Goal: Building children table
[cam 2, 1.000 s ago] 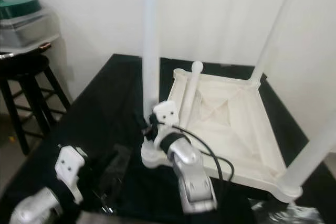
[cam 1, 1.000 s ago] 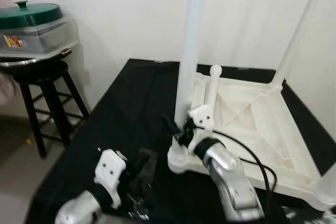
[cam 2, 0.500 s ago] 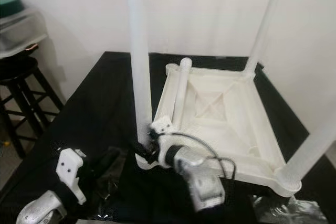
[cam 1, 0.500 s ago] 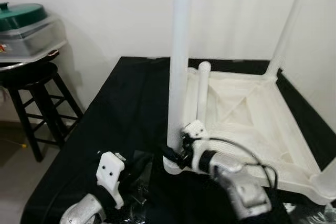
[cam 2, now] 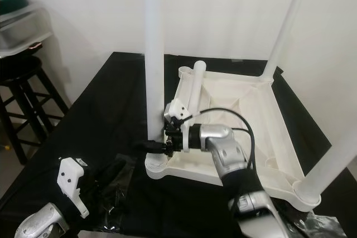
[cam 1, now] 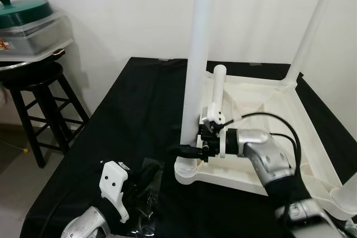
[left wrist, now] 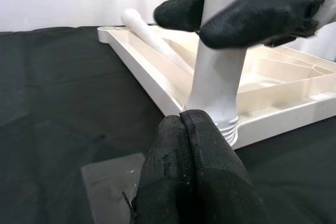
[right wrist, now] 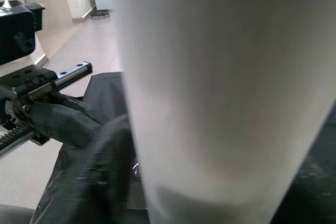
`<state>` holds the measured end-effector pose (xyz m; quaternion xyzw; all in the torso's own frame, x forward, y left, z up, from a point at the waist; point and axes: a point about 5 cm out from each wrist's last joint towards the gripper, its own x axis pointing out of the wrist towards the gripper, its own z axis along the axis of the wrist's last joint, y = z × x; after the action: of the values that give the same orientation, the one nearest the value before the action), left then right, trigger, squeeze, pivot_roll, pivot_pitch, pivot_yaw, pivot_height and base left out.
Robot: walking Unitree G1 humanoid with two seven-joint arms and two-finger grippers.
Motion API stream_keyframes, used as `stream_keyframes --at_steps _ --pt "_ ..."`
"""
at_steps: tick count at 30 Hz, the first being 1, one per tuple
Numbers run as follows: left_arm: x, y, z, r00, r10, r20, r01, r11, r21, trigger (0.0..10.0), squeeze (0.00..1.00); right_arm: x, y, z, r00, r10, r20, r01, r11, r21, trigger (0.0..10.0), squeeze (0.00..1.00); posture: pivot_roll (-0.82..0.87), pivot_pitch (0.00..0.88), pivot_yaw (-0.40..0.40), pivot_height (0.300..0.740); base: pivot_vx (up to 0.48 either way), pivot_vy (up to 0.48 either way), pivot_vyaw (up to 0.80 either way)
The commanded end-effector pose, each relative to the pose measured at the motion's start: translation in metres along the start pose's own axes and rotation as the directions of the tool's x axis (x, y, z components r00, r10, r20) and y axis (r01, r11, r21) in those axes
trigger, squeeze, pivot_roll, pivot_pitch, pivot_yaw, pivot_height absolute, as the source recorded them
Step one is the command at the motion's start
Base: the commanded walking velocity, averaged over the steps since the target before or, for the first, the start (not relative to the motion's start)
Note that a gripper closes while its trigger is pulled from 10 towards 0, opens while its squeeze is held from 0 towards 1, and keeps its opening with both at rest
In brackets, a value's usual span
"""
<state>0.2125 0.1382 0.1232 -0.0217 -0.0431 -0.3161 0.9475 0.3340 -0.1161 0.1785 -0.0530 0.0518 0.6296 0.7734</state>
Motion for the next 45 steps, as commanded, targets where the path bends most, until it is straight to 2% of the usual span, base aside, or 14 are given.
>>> stream_keyframes --at_steps 1,12,16,18,19,20,23,36,37,38,39,41,42,45 --pt "-0.002 0.001 -0.002 1.000 0.002 -0.010 -0.002 1.000 -0.010 10.0 0.00 0.000 -0.001 -0.001 0.999 0.038 0.004 -0.038 0.999 0.015 0.0 0.00 0.06 0.000 -0.046 0.740 0.000 0.000 0.00" --pt "-0.004 -0.001 -0.001 1.000 0.000 -0.009 -0.001 1.000 -0.026 10.0 0.00 -0.002 -0.008 0.001 0.999 0.038 0.023 -0.038 0.999 0.002 0.0 0.00 0.06 0.017 -0.046 0.740 0.000 0.000 0.00" --pt "-0.003 -0.002 0.001 1.000 -0.005 -0.004 0.005 0.999 -0.034 10.0 0.00 -0.012 -0.009 -0.004 0.988 -0.156 0.018 0.157 0.987 -0.018 0.0 0.00 0.03 0.042 -0.050 0.740 0.000 0.000 0.00" --pt "-0.002 -0.002 0.002 1.000 -0.007 0.000 0.007 0.999 -0.037 10.0 0.00 -0.009 -0.003 -0.011 0.938 -0.345 0.040 0.344 0.938 0.035 0.0 0.00 0.02 0.052 -0.058 0.740 0.000 0.000 0.00" --pt "-0.002 -0.001 0.003 1.000 -0.009 0.002 0.009 0.999 -0.040 10.0 0.00 0.000 0.007 -0.028 0.789 -0.614 0.025 0.606 0.784 0.134 0.0 0.00 0.01 0.056 -0.056 0.740 0.000 0.000 0.00" --pt "-0.002 0.000 0.005 1.000 -0.009 0.007 0.009 0.999 -0.043 10.0 0.00 0.017 0.041 -0.055 0.731 -0.680 -0.056 0.677 0.713 0.183 0.0 0.00 0.00 0.066 -0.040 0.740 0.000 0.000 0.00" --pt "0.000 0.002 0.006 1.000 -0.013 0.007 0.013 0.999 -0.039 10.0 0.00 0.034 0.066 -0.061 0.709 -0.701 -0.084 0.705 0.696 0.140 0.0 0.00 -0.02 0.067 -0.021 0.740 0.000 0.000 0.00" --pt "0.005 0.005 0.006 1.000 -0.008 0.018 0.009 0.999 -0.050 10.0 0.00 0.035 0.056 -0.062 0.736 -0.672 -0.088 0.676 0.719 0.160 0.0 0.00 -0.01 0.048 -0.043 0.740 0.000 0.000 0.00" --pt "0.006 0.005 0.006 1.000 -0.005 0.020 0.006 0.999 -0.049 10.0 0.00 0.037 0.055 -0.064 0.749 -0.655 -0.101 0.661 0.727 0.186 10.0 0.00 -0.01 0.043 -0.048 0.740 0.000 0.000 0.00" --pt "0.006 0.005 0.006 1.000 -0.005 0.020 0.006 0.999 -0.049 10.0 0.00 0.037 0.055 -0.064 0.749 -0.655 -0.101 0.661 0.727 0.186 10.0 0.00 -0.01 0.043 -0.048 0.740 0.000 0.000 0.00" --pt "0.007 0.005 0.006 1.000 -0.005 0.019 0.006 0.999 -0.050 10.0 0.00 0.038 0.058 -0.062 0.740 -0.663 -0.113 0.670 0.714 0.203 10.0 0.19 -0.01 0.043 -0.048 0.740 0.000 0.000 0.00" --pt "0.007 0.005 0.006 1.000 -0.007 0.019 0.008 0.999 -0.052 10.0 0.00 0.039 0.060 -0.057 0.755 -0.650 -0.091 0.648 0.716 0.262 10.0 0.19 -0.01 0.040 -0.046 0.740 0.000 0.000 0.00" --pt "0.008 0.005 0.006 1.000 -0.008 0.018 0.009 0.998 -0.055 10.0 0.00 0.038 0.059 -0.052 0.784 -0.618 -0.063 0.609 0.744 0.274 10.0 1.00 0.00 0.035 -0.046 0.740 0.000 0.000 0.00" --pt "0.008 0.004 0.005 1.000 -0.011 0.017 0.012 0.998 -0.061 10.0 0.00 0.033 0.050 -0.031 0.873 -0.488 0.027 0.468 0.851 0.240 10.0 1.00 0.00 0.031 -0.046 0.740 0.000 0.000 0.00"
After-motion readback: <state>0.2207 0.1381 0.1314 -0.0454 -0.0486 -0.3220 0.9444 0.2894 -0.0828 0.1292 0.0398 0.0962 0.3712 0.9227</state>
